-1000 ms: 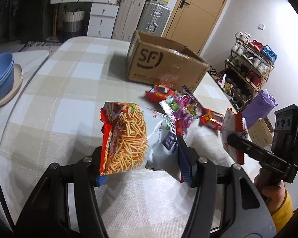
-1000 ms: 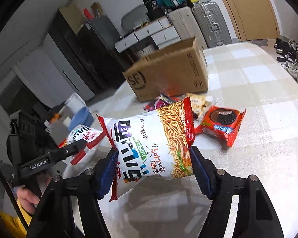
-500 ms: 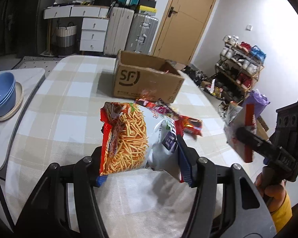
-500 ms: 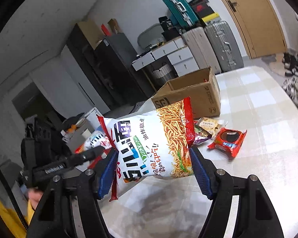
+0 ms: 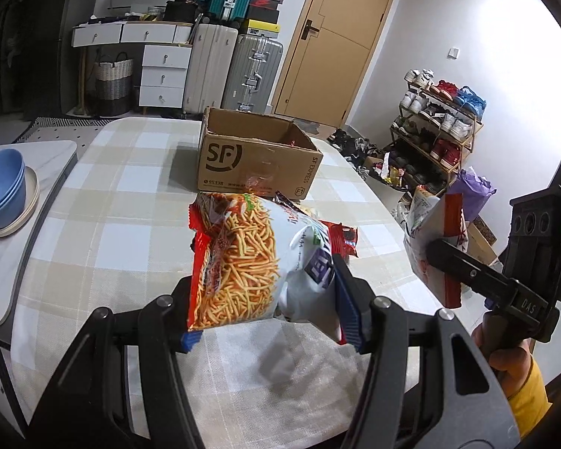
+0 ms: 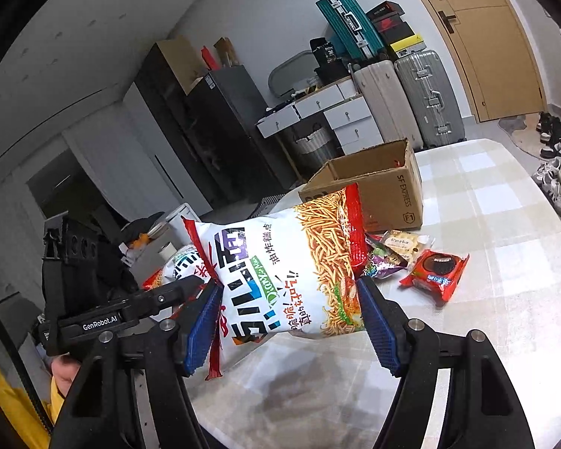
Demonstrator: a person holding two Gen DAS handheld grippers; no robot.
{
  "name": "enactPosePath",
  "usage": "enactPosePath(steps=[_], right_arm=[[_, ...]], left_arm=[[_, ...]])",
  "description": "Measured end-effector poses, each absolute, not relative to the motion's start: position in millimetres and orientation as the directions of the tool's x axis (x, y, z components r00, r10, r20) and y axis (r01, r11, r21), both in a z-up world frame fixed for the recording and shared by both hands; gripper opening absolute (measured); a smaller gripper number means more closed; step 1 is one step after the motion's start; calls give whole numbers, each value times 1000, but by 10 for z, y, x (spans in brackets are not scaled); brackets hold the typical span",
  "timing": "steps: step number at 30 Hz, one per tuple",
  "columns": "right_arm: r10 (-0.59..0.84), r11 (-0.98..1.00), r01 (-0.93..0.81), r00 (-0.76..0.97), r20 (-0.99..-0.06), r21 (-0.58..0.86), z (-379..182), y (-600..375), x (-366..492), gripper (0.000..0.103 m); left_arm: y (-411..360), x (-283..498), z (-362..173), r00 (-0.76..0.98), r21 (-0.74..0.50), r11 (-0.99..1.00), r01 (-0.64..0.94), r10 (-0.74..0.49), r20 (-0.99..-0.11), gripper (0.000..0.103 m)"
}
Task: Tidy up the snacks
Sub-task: 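Carry both noodle-snack bags over the box with both grippers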
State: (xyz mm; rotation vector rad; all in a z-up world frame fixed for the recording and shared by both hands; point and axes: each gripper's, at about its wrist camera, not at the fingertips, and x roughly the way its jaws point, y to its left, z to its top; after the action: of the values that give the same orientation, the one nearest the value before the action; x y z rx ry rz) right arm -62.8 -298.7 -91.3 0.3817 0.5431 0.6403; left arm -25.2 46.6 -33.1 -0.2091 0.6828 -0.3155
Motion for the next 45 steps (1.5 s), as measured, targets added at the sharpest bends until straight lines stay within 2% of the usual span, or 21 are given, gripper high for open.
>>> enactPosePath(steps=[9,16,21,25,29,36,40,45], right_arm=[[644,750,-470,682,-347,466,-797,-2971,-426,72],[611,773,-457,723,-323,440,-469,-3015,-5,72],[609,775,-458,727,-318,436,-181,-3042,457,72],[618,773,-483,718,-320,411,26,-2989,897,72],[639,755,-484,695,-329,443,97,-2944,1348,72],[650,748,-461,656,-384,478,63,-2810,2115,72],[644,753,-412,621,-446,513,-213,-2749,2555,72],[636,764,-393,591,-496,512,-436,-2710,2824,72]], left_arm=[[484,-95,-261,729,-288,927,239,-367,-578,55],[519,400,-33,744,-291,926,241,-369,-557,55],[423,923,303,780,-233,940,251,-339,-525,55],[359,1287,557,841,-128,968,214,-249,-481,55],[345,1789,651,833,-127,970,205,-241,-498,55],[248,2745,510,780,-118,974,193,-226,-584,55],[228,3230,284,737,-145,976,165,-220,-639,55],[168,3501,99,721,-140,977,159,-212,-659,55]])
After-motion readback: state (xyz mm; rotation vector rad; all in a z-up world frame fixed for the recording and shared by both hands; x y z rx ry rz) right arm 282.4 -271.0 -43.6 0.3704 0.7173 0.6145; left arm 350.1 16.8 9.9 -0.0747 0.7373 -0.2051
